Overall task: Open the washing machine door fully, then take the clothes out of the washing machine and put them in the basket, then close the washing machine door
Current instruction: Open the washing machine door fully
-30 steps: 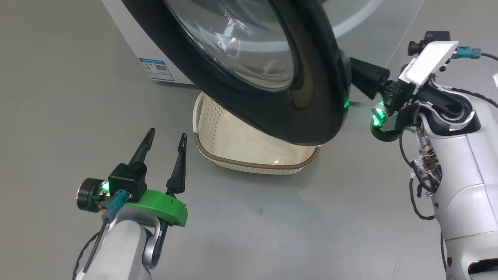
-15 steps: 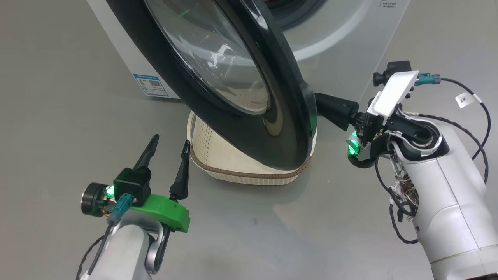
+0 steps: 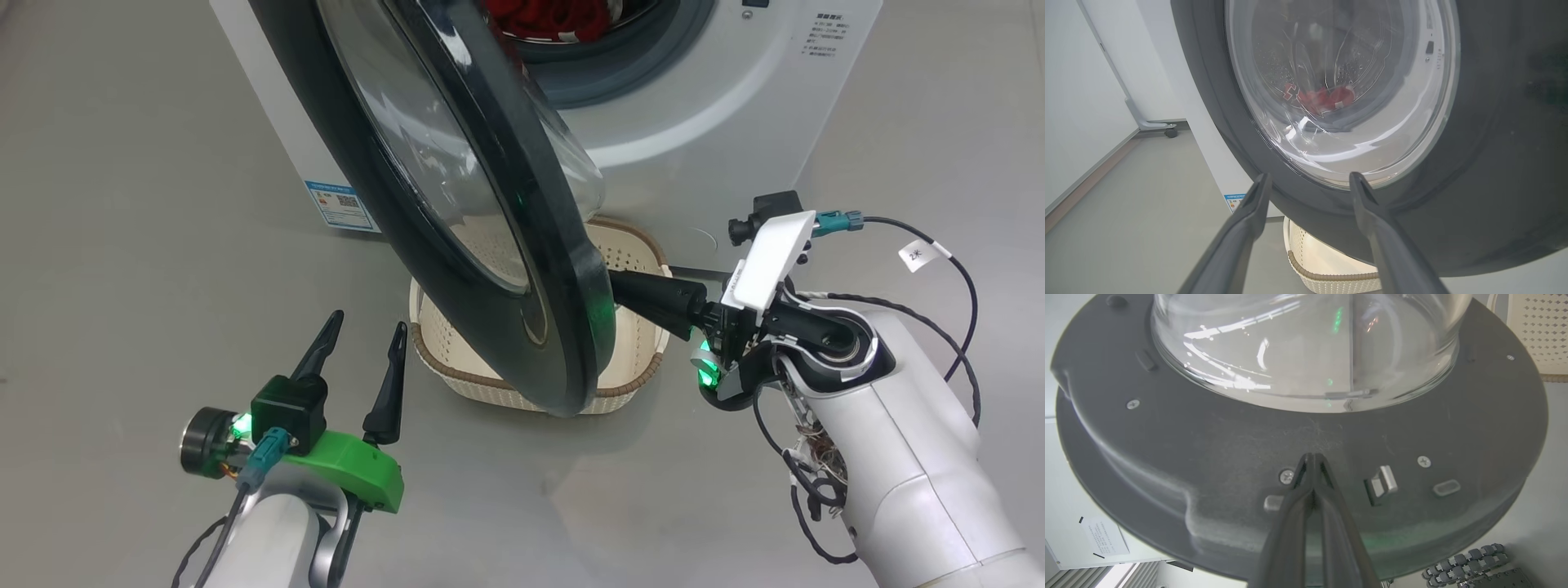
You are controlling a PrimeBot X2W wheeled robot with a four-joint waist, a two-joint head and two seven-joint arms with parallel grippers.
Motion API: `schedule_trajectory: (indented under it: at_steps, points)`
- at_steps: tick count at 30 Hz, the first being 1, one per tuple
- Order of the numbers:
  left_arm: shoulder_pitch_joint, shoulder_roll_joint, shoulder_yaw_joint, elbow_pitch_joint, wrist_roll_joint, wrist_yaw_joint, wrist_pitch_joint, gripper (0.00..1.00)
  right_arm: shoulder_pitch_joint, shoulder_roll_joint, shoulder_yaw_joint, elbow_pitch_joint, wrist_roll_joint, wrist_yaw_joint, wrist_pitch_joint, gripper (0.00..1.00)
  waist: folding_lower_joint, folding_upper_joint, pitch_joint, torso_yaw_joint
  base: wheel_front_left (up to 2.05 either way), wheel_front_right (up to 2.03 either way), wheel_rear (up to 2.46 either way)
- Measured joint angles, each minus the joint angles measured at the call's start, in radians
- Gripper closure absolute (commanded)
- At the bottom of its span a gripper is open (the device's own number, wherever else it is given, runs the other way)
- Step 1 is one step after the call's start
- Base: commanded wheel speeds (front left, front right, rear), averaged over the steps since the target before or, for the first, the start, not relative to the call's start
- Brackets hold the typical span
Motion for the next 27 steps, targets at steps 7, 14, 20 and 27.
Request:
schedule_trajectory:
  at_steps: [7, 14, 20, 27]
  points:
    - [0.007, 0.001, 0.000, 0.000, 0.000, 0.000, 0.000, 0.00, 0.019, -0.002, 0.098, -0.049, 0.081, 0.002, -0.014, 1.00, 0.0000, 0.0000, -0.014, 0.012, 0.00, 0.00, 0.00]
    - [0.015, 0.001, 0.001, 0.000, 0.000, 0.000, 0.000, 0.00, 0.021, -0.001, 0.154, -0.074, 0.105, 0.008, -0.054, 1.00, 0.0000, 0.0000, -0.018, 0.018, 0.00, 0.00, 0.00]
    - [0.016, 0.001, 0.006, -0.002, 0.000, 0.000, 0.000, 0.00, 0.022, 0.000, 0.182, -0.081, 0.116, 0.009, -0.088, 1.00, 0.0000, 0.0000, -0.019, 0.020, 0.00, 0.00, 0.00]
    - [0.016, 0.001, 0.016, -0.003, 0.000, 0.000, 0.000, 0.00, 0.042, 0.003, 0.156, -0.078, 0.116, 0.009, -0.162, 1.00, 0.0000, 0.0000, -0.021, 0.013, 0.00, 0.00, 0.00]
